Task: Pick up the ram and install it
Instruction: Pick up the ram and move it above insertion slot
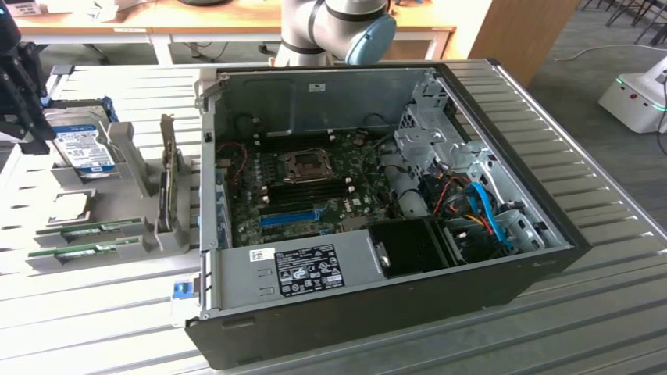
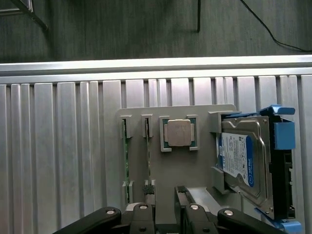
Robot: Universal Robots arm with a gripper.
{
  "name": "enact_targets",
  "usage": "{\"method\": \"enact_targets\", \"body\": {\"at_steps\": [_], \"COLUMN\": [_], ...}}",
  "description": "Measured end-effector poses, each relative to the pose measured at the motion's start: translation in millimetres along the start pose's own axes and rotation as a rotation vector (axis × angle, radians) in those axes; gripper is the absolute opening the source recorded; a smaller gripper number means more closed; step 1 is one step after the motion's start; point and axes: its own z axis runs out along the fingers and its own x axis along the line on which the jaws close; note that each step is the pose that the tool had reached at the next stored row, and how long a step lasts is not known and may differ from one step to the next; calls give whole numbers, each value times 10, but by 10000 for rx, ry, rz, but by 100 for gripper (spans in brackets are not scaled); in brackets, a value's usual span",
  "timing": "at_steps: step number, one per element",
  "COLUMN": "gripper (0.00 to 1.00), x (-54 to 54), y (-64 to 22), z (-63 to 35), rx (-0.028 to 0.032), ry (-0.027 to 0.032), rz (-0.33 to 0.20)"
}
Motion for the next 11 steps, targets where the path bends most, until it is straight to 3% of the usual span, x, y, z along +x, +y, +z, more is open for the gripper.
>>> {"method": "enact_targets", "body": {"at_steps": [11], "gripper": [30], "x": [4], "y": [-7], "z": [188], "rx": [1], "ry": [-1], "rz": [22]}}
